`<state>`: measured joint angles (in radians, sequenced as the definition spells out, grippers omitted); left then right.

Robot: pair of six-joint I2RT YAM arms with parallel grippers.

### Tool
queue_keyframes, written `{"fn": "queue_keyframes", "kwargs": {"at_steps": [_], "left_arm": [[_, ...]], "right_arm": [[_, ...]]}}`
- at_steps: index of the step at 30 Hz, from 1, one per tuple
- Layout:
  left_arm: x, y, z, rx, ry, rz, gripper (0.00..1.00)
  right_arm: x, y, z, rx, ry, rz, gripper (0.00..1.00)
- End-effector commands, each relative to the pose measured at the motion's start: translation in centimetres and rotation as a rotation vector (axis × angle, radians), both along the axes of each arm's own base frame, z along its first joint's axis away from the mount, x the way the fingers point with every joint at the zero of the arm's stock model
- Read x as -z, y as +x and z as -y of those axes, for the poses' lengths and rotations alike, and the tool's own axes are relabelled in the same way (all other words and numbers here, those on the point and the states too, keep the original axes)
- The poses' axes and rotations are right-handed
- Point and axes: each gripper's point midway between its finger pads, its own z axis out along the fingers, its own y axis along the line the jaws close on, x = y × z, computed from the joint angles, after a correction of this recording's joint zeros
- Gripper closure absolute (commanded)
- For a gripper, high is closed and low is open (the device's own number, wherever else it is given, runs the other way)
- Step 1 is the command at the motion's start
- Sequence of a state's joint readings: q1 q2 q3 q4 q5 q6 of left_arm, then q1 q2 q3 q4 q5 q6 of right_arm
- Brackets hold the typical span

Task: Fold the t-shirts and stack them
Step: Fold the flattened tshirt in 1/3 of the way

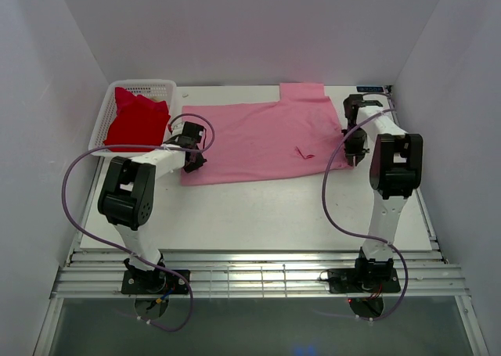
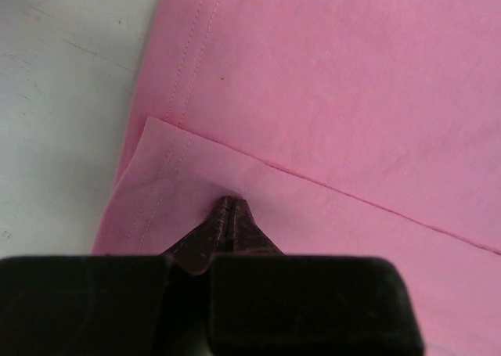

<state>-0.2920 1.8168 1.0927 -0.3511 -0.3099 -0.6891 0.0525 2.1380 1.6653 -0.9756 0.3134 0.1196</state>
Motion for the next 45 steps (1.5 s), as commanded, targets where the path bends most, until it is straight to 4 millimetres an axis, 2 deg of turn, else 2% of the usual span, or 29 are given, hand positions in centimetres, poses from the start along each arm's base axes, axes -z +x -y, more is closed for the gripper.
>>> {"fn": "queue_keyframes", "kwargs": {"at_steps": [1, 2, 5, 9, 12, 18, 22, 25, 35, 45], "left_arm": [[1.1, -2.4, -1.1, 0.031, 0.035, -0.123, 1.00], [0.7, -2.2, -0.9, 0.037, 0.031, -0.112, 1.00], [-0.9, -1.3, -0.3, 0.061, 0.016, -0.065, 1.00], [-2.2, -1.0, 0.2, 0.077, 0.002, -0.035, 1.00], [-2.3, -1.2, 0.1, 0.083, 0.006, -0.033, 1.00], [-1.8, -2.0, -0.3, 0.082, 0.017, -0.052, 1.00], [-1.8, -2.3, -0.5, 0.075, 0.023, -0.058, 1.00], [-1.9, -2.2, -0.6, 0.074, 0.028, -0.058, 1.00], [-1.9, -2.7, -0.8, 0.070, 0.036, -0.066, 1.00], [-1.5, -3.4, -1.0, 0.069, 0.037, -0.080, 1.00]], "right_arm": [[-7.1, 4.7, -2.4, -0.054, 0.134, 0.270, 0.77], [-8.5, 5.8, -2.7, -0.060, 0.148, 0.320, 0.74], [-10.2, 7.7, -3.1, -0.068, 0.169, 0.381, 0.63], [-8.9, 9.3, -3.2, -0.061, 0.165, 0.351, 0.60], [-7.6, 9.9, -3.0, -0.056, 0.151, 0.332, 0.60], [-3.8, 8.9, -3.1, -0.065, 0.166, 0.234, 0.60], [-2.1, 7.8, -3.3, -0.064, 0.177, 0.191, 0.60], [-1.6, 7.5, -3.2, -0.069, 0.172, 0.188, 0.60], [-0.9, 8.5, -2.8, -0.079, 0.154, 0.196, 0.62], [-2.2, 10.1, -2.1, -0.081, 0.130, 0.244, 0.61]]}}
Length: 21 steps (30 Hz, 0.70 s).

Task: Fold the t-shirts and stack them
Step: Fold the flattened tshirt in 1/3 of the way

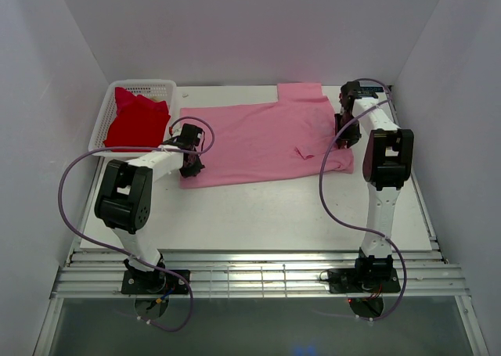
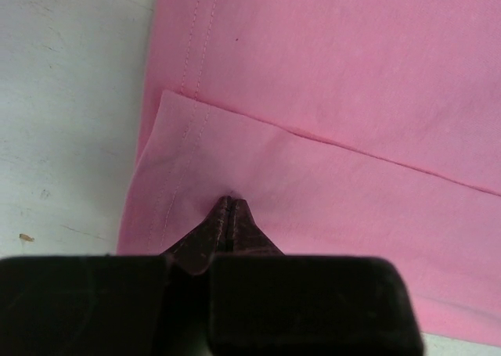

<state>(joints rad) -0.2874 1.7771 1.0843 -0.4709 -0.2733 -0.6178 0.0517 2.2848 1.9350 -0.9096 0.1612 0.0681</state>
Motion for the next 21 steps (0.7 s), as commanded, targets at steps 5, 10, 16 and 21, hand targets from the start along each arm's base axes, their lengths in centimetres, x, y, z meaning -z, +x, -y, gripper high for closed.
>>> {"fn": "queue_keyframes", "kwargs": {"at_steps": [5, 10, 16, 21], "left_arm": [[-1.3, -0.8, -0.4, -0.008, -0.001, 0.020, 1.00], [-1.5, -0.7, -0.4, -0.010, 0.001, 0.023, 1.00], [-1.8, -0.4, -0.4, -0.009, 0.003, 0.033, 1.00], [-1.7, -0.4, -0.4, -0.012, 0.003, 0.030, 1.00]], "right_arm": [[-2.2, 2.5, 1.2, 0.011, -0.014, 0.090, 0.60], [-1.4, 2.2, 0.9, 0.006, 0.004, 0.068, 0.60], [-0.6, 1.6, 0.2, -0.012, 0.048, 0.046, 0.66], [-1.0, 2.1, -1.1, -0.035, 0.113, 0.062, 0.89]]}}
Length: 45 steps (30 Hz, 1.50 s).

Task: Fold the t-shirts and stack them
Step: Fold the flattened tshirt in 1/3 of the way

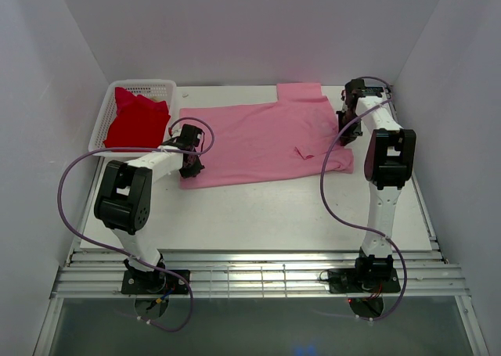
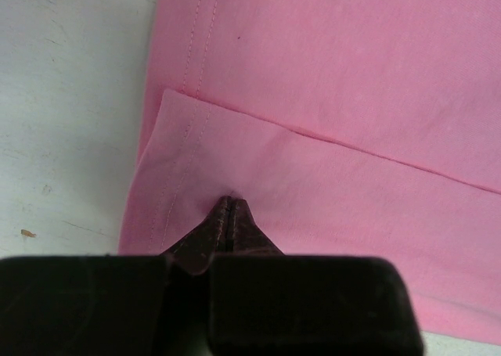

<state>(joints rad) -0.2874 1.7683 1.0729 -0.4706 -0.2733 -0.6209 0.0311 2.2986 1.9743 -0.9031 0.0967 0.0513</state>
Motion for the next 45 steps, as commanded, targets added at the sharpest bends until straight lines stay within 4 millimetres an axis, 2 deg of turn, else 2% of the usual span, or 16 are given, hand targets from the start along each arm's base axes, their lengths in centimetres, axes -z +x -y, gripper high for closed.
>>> {"fn": "queue_keyframes", "kwargs": {"at_steps": [1, 3, 6, 7, 11, 14, 16, 19, 22, 28, 34, 36, 38, 41, 43, 45], "left_arm": [[-1.7, -0.1, -0.3, -0.009, 0.004, 0.031, 1.00], [-1.6, -0.3, -0.4, -0.012, 0.008, 0.029, 1.00], [-1.5, -0.5, -0.6, -0.014, 0.014, 0.024, 1.00], [-1.4, -0.6, -0.6, -0.017, 0.013, 0.022, 1.00], [-1.1, -0.7, -0.5, -0.020, 0.011, 0.017, 1.00], [-1.1, -0.7, -0.5, -0.023, 0.006, 0.017, 1.00], [-1.0, -0.7, -0.5, -0.024, 0.007, 0.014, 1.00], [-1.0, -0.8, -0.6, -0.025, 0.009, 0.011, 1.00], [-0.7, -1.0, -0.7, -0.024, 0.013, 0.004, 1.00], [-0.5, -1.2, -0.7, -0.019, 0.019, -0.002, 1.00], [-0.7, -1.2, -1.0, -0.023, 0.029, 0.003, 1.00], [-0.9, -0.9, -1.0, -0.021, 0.030, 0.011, 1.00], [-1.4, -0.5, -0.9, -0.022, 0.026, 0.024, 1.00], [-2.3, 0.3, -0.4, -0.014, 0.015, 0.050, 1.00], [-3.6, 1.4, 0.6, 0.005, -0.003, 0.096, 1.00], [-4.9, 2.4, 1.7, 0.040, -0.006, 0.138, 0.84]], "right_arm": [[-0.9, 1.1, -1.0, -0.023, 0.058, 0.043, 0.92], [-1.6, 1.4, -1.2, -0.025, 0.067, 0.059, 0.92], [-4.2, 2.3, -1.3, -0.021, 0.074, 0.127, 0.92], [-6.1, 3.0, -1.3, -0.013, 0.077, 0.172, 0.92], [-10.1, 4.4, -1.7, 0.014, 0.103, 0.268, 0.92], [-11.5, 5.1, -1.9, 0.038, 0.124, 0.311, 0.92], [-11.5, 5.2, -1.9, 0.055, 0.132, 0.318, 0.92], [-10.2, 5.4, -2.3, 0.072, 0.150, 0.303, 0.92], [-8.7, 5.4, -4.2, 0.080, 0.261, 0.269, 0.92], [-6.3, 6.5, -6.4, 0.156, 0.400, 0.245, 0.92], [-6.3, 7.8, -6.4, 0.250, 0.426, 0.299, 0.92], [-7.4, 8.6, -6.3, 0.258, 0.442, 0.352, 0.84], [-8.2, 9.0, -6.7, 0.237, 0.462, 0.377, 0.63], [-9.4, 8.8, -6.7, 0.181, 0.430, 0.406, 0.53], [-11.2, 8.0, -7.3, 0.126, 0.428, 0.431, 0.50], [-11.9, 6.5, -8.0, 0.046, 0.415, 0.436, 0.46]]}}
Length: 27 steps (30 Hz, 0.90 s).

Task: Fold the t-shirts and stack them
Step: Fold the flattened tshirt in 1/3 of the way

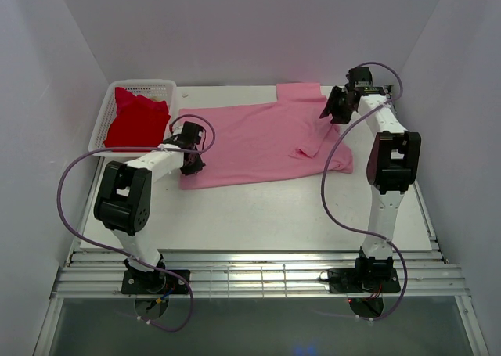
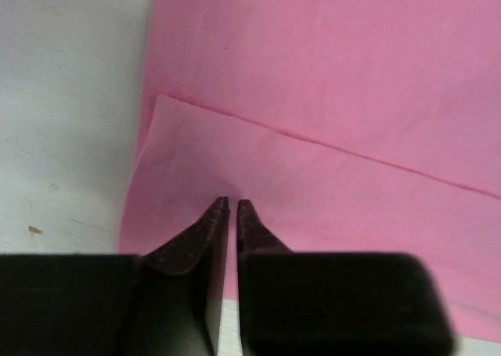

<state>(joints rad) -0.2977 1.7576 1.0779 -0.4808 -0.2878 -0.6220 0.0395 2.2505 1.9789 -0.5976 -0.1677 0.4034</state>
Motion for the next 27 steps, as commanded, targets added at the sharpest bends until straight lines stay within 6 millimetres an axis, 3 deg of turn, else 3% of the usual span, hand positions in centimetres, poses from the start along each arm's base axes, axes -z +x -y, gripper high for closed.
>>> {"fn": "queue_keyframes", "kwargs": {"at_steps": [1, 2, 3, 4, 6, 7, 10, 11, 12, 16, 19, 22, 25, 27], "left_arm": [[-6.0, 3.8, 2.6, 0.056, -0.030, 0.180, 0.77], [-6.5, 4.0, 4.4, 0.104, -0.034, 0.198, 0.67], [-7.1, 4.4, 5.6, 0.139, -0.033, 0.217, 0.48], [-9.0, 5.7, 7.2, 0.164, -0.047, 0.268, 0.40], [-9.1, 5.9, 11.1, 0.253, -0.055, 0.271, 0.28], [-10.4, 6.2, 13.9, 0.304, -0.090, 0.299, 0.26], [-9.2, 6.1, 17.9, 0.373, -0.124, 0.272, 0.21], [-9.8, 5.8, 20.3, 0.420, -0.157, 0.281, 0.21], [-8.5, 5.6, 21.5, 0.441, -0.158, 0.253, 0.21], [-6.7, 3.1, 26.7, 0.547, -0.208, 0.200, 0.20], [-5.6, 1.4, 29.0, 0.596, -0.220, 0.172, 0.21], [-4.3, 0.1, 30.2, 0.616, -0.227, 0.140, 0.21], [-2.9, -0.7, 30.4, 0.623, -0.221, 0.108, 0.21], [-2.2, -1.1, 30.0, 0.626, -0.206, 0.090, 0.21]], "right_arm": [[-6.2, -1.4, -2.4, -0.144, -0.031, 0.159, 0.46], [-6.0, -2.1, -2.7, -0.163, -0.046, 0.151, 0.45], [-5.7, -3.1, -3.0, -0.184, -0.062, 0.134, 0.45], [-5.0, -4.2, -3.6, -0.204, -0.065, 0.096, 0.45], [-3.8, -5.6, -4.0, -0.221, -0.067, 0.040, 0.48], [-2.5, -6.8, -4.5, -0.241, -0.062, -0.010, 0.48], [0.3, -8.9, -4.9, -0.261, -0.084, -0.077, 0.50], [0.8, -9.2, -4.9, -0.261, -0.092, -0.087, 0.50], [1.5, -9.6, -5.2, -0.269, -0.097, -0.105, 0.50], [3.8, -10.5, -5.2, -0.268, -0.145, -0.165, 0.50], [4.7, -10.9, -5.1, -0.276, -0.196, -0.195, 0.50], [5.2, -11.1, -5.1, -0.284, -0.220, -0.202, 0.50], [5.5, -11.2, -5.1, -0.284, -0.225, -0.214, 0.51], [5.6, -11.3, -5.2, -0.287, -0.224, -0.217, 0.60]]}}
